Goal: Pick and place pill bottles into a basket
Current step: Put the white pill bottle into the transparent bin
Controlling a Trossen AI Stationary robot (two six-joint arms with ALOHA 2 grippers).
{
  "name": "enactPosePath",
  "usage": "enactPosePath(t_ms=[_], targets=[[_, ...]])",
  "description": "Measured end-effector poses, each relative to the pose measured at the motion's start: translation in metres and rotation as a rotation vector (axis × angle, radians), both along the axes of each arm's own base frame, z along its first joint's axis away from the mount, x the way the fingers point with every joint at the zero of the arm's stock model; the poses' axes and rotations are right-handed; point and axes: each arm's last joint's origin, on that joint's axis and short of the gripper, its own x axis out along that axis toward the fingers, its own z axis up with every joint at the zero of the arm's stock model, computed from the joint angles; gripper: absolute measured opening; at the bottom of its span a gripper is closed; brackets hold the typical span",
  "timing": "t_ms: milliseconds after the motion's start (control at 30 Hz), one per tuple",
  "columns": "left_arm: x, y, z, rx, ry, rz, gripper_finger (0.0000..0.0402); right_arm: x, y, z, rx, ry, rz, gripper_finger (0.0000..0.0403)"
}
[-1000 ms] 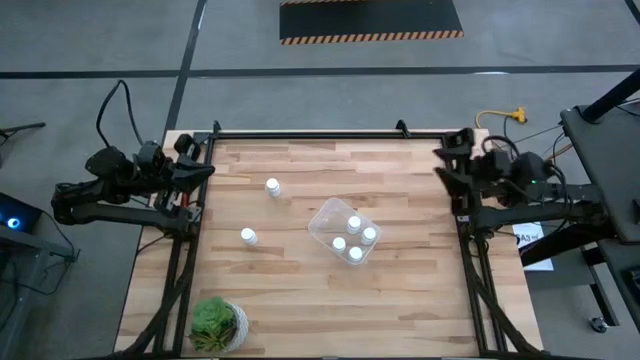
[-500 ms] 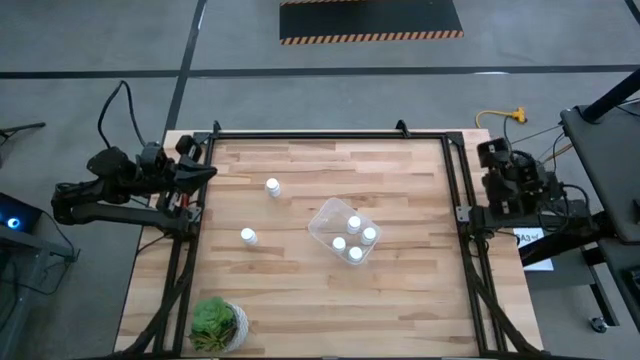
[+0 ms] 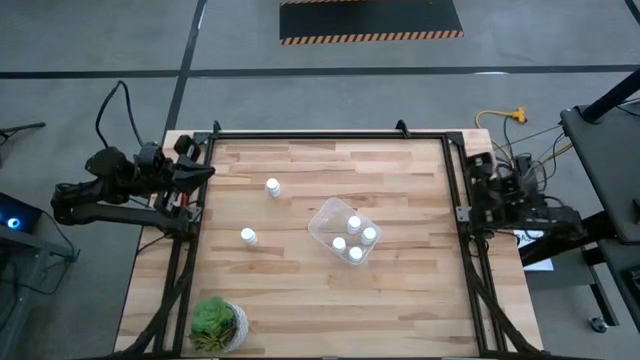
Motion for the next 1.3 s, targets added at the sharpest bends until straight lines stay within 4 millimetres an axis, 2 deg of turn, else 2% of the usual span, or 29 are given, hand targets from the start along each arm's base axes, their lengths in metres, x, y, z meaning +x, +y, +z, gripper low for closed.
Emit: enactPosePath(t_ms=[67, 333, 700, 1033, 1300], targets=[[-0.001, 0.000, 0.000, 0.000, 0.000, 0.000, 0.0000, 0.005, -0.001, -0.012, 0.037, 0.040, 0.004, 0.0180], [-0.002, 0.000, 0.000, 0.000, -0.002, 0.001, 0.0000, 0.020, -0.001, -0.026, 0.015, 0.254, -0.021, 0.0180], [-0.002, 0.000, 0.000, 0.000, -0.001, 0.000, 0.0000, 0.038, -0.002, -0.064, 0.029, 0.695, -0.028, 0.0180], [-0.001, 0.000, 0.000, 0.000, 0.001, 0.001, 0.0000, 0.041, -0.002, -0.085, 0.034, 0.917, -0.028, 0.0175], [0.003, 0.000, -0.003, 0.000, 0.030, 0.001, 0.0000, 0.043, -0.001, -0.087, 0.020, 0.953, 0.000, 0.0177]])
